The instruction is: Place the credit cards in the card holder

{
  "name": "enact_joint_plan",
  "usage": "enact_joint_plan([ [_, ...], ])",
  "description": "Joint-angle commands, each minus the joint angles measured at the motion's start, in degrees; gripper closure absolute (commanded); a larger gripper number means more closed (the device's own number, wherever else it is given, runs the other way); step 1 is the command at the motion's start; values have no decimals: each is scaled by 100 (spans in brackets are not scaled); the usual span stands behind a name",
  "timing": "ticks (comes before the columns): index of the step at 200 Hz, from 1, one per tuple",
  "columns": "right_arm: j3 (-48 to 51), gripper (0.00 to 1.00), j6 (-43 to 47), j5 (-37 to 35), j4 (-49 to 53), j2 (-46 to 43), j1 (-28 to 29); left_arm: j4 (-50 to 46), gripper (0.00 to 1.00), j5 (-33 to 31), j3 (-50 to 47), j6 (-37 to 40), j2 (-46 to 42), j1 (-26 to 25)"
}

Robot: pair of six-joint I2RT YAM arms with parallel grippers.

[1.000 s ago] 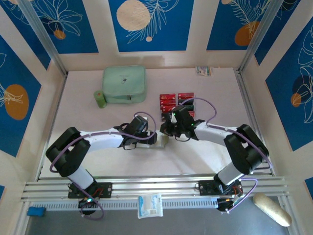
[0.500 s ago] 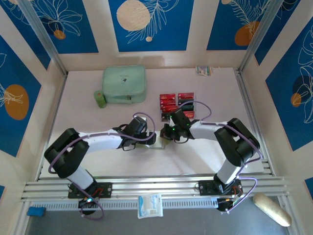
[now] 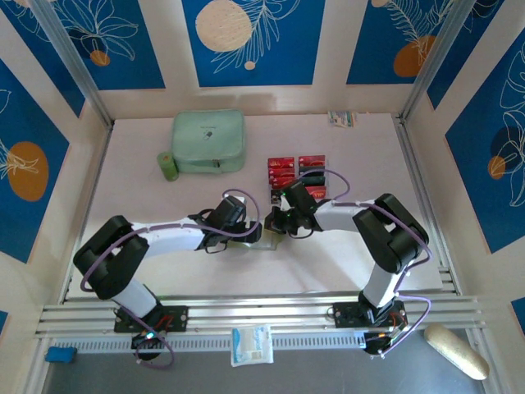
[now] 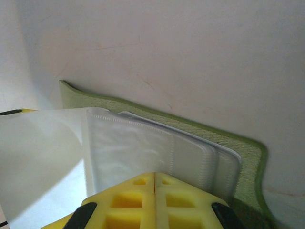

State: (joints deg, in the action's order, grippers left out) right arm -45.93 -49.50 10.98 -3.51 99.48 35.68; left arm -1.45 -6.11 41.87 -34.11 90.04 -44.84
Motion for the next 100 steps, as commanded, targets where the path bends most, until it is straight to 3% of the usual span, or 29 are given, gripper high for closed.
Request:
enact_joint_plan([
  [1,-79,100,-110,228,-73,106,36,53,0,-13,-123,53,-23,19],
  [28,-80,100,-148,273,-98,105,38,131,2,4,-202,84,37,27],
  [82,-67,100,-148,266,-78,-135,-40,351,20,136,-371,77,53,23],
  [100,-40,90,-148,230,-68,-235,-85,408,24,144,-411,53,27,24],
])
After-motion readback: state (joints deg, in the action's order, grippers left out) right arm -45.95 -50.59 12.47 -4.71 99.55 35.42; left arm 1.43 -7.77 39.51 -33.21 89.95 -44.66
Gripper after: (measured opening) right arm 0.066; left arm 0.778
